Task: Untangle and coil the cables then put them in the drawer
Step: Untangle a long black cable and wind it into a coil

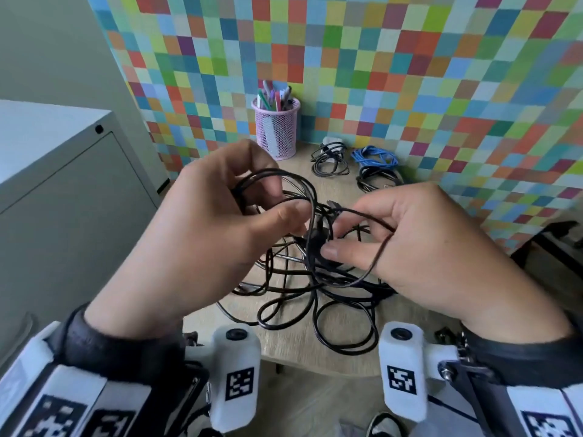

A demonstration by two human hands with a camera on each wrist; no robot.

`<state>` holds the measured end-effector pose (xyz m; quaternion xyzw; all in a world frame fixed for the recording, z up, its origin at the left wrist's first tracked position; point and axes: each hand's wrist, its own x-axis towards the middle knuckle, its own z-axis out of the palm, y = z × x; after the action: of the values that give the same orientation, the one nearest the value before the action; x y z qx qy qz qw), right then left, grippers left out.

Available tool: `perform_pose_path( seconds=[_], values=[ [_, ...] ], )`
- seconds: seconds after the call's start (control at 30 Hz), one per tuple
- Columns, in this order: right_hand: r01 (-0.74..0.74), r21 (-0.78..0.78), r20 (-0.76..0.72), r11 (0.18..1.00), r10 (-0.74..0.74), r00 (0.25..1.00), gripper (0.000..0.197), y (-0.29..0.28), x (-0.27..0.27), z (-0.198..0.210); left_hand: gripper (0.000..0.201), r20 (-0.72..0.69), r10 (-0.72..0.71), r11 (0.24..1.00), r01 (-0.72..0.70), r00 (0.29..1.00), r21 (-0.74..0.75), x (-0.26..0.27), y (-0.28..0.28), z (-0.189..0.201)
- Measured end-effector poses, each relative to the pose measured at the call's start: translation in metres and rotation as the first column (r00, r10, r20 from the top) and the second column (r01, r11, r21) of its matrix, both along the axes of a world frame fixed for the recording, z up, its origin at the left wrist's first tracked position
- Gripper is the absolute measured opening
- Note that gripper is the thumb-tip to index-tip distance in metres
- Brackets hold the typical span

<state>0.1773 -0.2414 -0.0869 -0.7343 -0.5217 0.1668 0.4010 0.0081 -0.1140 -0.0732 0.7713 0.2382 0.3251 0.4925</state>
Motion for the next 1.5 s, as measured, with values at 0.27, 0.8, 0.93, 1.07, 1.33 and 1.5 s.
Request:
perform_pose_path(
  seconds=[0.27,0.8,0.93,1.07,1.33,1.5],
  values=[
    [0.146,0.223,-0.079,0.964,-0.131,0.988,0.051,0.006,0.002,-0.006,0.031,-0.078,0.125,0.986,-0.115,0.989,0.121,-0.001,0.004,-0.004],
    [0.178,0.447,-0.182,0.877,-0.106,0.978,0.016,0.002,0.021,-0.004,0.029,0.015,0.184,0.978,-0.185,0.983,0.095,-0.014,0.019,0.0],
    [0.157,0.33,-0.093,0.931,-0.133,0.987,0.013,0.006,0.013,-0.005,0.03,0.015,0.114,0.99,-0.115,0.993,0.083,-0.005,0.007,0.0],
    [0.1,0.348,-0.011,0.932,-0.103,0.995,0.02,0.009,0.004,-0.008,0.03,-0.026,0.01,0.997,-0.008,1.0,0.078,0.002,-0.005,-0.001],
    [0.507,0.513,-0.326,0.692,-0.389,0.862,0.036,-0.007,0.048,0.005,0.029,-0.299,0.244,0.924,-0.128,0.922,0.36,-0.01,0.028,-0.009],
    [0.375,0.354,-0.185,0.857,-0.328,0.926,0.025,-0.011,0.046,0.004,0.032,0.022,0.34,0.917,-0.337,0.94,0.215,-0.011,0.039,-0.009]
  ],
)
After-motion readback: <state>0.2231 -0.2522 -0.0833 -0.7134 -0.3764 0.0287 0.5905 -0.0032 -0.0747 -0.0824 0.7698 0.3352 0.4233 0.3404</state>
